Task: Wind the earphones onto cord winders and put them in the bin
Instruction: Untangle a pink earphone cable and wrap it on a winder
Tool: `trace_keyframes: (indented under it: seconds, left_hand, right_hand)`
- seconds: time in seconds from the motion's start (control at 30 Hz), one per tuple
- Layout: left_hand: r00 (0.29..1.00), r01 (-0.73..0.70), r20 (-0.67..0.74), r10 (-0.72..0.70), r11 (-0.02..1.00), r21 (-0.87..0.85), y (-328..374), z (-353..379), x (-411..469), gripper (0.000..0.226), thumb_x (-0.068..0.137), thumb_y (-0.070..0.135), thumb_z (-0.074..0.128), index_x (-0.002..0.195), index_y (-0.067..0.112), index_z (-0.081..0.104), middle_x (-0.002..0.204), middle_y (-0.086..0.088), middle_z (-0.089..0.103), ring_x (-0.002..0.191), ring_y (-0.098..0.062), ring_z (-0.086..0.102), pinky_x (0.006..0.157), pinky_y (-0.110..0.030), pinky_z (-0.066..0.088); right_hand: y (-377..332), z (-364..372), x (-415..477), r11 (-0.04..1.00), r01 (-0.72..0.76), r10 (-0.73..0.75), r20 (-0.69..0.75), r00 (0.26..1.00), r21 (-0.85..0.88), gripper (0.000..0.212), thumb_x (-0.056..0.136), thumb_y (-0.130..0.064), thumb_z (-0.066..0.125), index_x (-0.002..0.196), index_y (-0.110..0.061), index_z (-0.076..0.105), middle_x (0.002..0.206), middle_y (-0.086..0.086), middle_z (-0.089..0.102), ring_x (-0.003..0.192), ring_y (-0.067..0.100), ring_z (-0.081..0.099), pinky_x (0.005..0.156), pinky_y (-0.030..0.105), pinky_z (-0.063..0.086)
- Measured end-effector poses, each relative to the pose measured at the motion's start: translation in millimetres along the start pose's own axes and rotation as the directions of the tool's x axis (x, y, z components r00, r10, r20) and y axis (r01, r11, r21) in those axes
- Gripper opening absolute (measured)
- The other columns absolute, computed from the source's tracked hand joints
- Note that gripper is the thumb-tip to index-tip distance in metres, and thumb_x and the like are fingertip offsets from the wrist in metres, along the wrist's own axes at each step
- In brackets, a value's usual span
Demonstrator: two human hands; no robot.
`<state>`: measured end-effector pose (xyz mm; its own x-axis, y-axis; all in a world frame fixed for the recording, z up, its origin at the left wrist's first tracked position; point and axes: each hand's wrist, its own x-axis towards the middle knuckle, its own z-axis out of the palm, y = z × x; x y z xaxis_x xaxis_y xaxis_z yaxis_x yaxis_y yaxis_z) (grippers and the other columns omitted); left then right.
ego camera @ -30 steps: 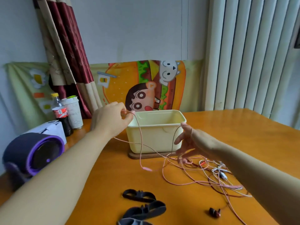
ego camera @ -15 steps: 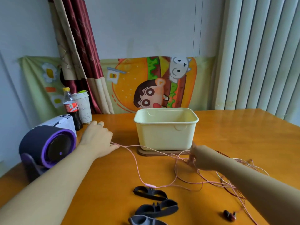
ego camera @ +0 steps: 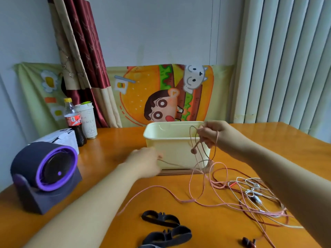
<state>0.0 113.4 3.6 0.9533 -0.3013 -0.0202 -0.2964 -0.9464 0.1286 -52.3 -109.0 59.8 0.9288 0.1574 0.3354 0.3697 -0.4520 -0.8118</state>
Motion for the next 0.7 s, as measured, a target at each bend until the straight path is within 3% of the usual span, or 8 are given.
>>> trace_keyframes:
  seconds: [0.07, 0.13, 0.2, 0.27, 0.47, 0.57, 0.7]
  left_hand:
    - [0.991, -0.126, -0.001, 0.130, 0.959, -0.255, 29, -5, -5, 0.059, 0.089, 0.029, 0.058, 0.145, 0.030, 0.040, 0.148, 0.007, 0.044, 0.134, -0.017, 0.043, 0.110, -0.036, 0.039]
    - [0.976, -0.172, 0.068, 0.207, 0.925, -0.340, 47, -1, -5, 0.063, 0.091, 0.034, 0.059, 0.148, 0.027, 0.034, 0.144, 0.007, 0.046, 0.134, -0.014, 0.042, 0.110, -0.032, 0.037]
    - [0.965, -0.134, 0.162, 0.205, 0.921, -0.366, 53, 9, -1, 0.060, 0.092, 0.039, 0.059, 0.146, 0.024, 0.039, 0.127, 0.006, 0.058, 0.124, -0.013, 0.050, 0.106, -0.031, 0.040]
    - [0.957, -0.162, 0.167, 0.238, 0.913, -0.374, 56, 17, -2, 0.057, 0.091, 0.040, 0.060, 0.143, 0.021, 0.044, 0.115, 0.005, 0.063, 0.115, -0.012, 0.054, 0.104, -0.032, 0.043]
    - [0.949, -0.170, 0.171, 0.265, 0.887, -0.430, 59, 35, 4, 0.059, 0.089, 0.049, 0.062, 0.142, 0.027, 0.045, 0.145, 0.002, 0.047, 0.128, -0.014, 0.048, 0.103, -0.028, 0.041]
    - [0.946, -0.140, 0.203, 0.253, 0.883, -0.447, 68, 42, 6, 0.053, 0.086, 0.049, 0.066, 0.135, 0.031, 0.052, 0.138, 0.004, 0.053, 0.118, -0.013, 0.053, 0.101, -0.029, 0.044]
    - [0.923, -0.230, 0.220, 0.317, 0.909, -0.348, 69, 52, 4, 0.028, 0.090, 0.029, 0.065, 0.117, 0.019, 0.065, 0.121, 0.000, 0.063, 0.101, -0.010, 0.057, 0.086, -0.022, 0.044]
  right_hand:
    - [-9, -4, 1, 0.995, 0.051, -0.051, -0.001, 0.999, 0.083, 0.018, 0.097, -0.015, 0.051, 0.084, -0.007, 0.060, 0.067, -0.001, 0.059, 0.064, 0.017, 0.050, 0.062, 0.028, 0.043]
    - [-18, -9, 1, 0.984, 0.087, -0.083, -0.029, 0.996, 0.159, 0.017, 0.096, -0.016, 0.051, 0.085, -0.006, 0.059, 0.067, 0.000, 0.058, 0.067, 0.018, 0.051, 0.058, 0.023, 0.045]
    - [-25, -15, 1, 0.973, 0.120, -0.108, -0.071, 0.992, 0.199, 0.016, 0.096, -0.016, 0.052, 0.084, -0.009, 0.059, 0.066, -0.002, 0.057, 0.066, 0.015, 0.051, 0.059, 0.021, 0.045]
    - [-27, -20, 1, 0.966, 0.138, -0.116, -0.114, 0.987, 0.218, 0.017, 0.096, -0.016, 0.052, 0.082, -0.011, 0.059, 0.064, -0.003, 0.057, 0.065, 0.011, 0.052, 0.063, 0.024, 0.045]
    - [-38, -25, -1, 0.922, 0.154, -0.124, -0.104, 0.987, 0.357, 0.016, 0.096, -0.014, 0.050, 0.082, -0.009, 0.057, 0.065, 0.001, 0.048, 0.062, 0.015, 0.046, 0.059, 0.031, 0.042]
    - [-46, -24, 1, 0.911, 0.182, -0.150, -0.114, 0.982, 0.370, 0.018, 0.097, -0.011, 0.048, 0.081, -0.010, 0.055, 0.059, -0.003, 0.049, 0.057, 0.011, 0.047, 0.058, 0.027, 0.043]
    - [-44, -28, 1, 0.918, 0.195, -0.157, -0.133, 0.979, 0.344, 0.018, 0.097, -0.012, 0.048, 0.081, -0.011, 0.056, 0.061, -0.004, 0.052, 0.058, 0.007, 0.050, 0.061, 0.022, 0.042]
